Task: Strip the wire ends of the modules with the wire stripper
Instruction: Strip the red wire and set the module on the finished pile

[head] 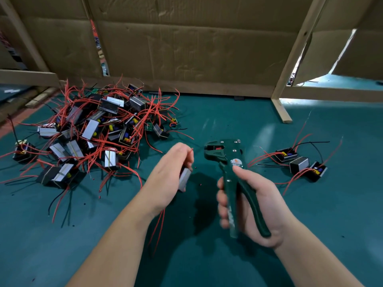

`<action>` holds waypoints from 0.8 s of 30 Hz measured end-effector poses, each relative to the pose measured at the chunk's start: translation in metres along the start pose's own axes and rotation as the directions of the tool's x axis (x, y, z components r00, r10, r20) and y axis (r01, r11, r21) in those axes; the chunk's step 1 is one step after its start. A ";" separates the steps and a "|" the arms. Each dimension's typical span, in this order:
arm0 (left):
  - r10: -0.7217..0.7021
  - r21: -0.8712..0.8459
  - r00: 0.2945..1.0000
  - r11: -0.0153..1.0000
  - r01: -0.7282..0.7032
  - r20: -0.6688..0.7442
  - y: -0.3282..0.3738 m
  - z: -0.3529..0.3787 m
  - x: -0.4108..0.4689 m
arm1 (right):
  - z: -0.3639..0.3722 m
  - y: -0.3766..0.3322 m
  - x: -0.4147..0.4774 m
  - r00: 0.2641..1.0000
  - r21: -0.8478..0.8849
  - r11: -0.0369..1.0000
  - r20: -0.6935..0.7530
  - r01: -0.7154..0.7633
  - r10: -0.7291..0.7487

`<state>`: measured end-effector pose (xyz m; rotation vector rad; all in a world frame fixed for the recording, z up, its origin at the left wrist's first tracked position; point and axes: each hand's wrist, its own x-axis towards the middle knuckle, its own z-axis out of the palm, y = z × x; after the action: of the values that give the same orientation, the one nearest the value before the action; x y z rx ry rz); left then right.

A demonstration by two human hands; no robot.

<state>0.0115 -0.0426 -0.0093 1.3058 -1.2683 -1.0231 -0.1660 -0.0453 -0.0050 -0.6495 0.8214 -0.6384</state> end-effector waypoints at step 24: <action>0.385 0.478 0.911 0.833 -0.276 -0.144 -0.011 -0.013 0.006 | 0.000 0.002 -0.007 0.935 -0.026 0.995 0.340 -0.095 0.098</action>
<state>0.0264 -0.0476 -0.0183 1.4288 -1.5336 -0.3165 -0.1692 -0.0391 -0.0036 -0.7002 0.5280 -0.4164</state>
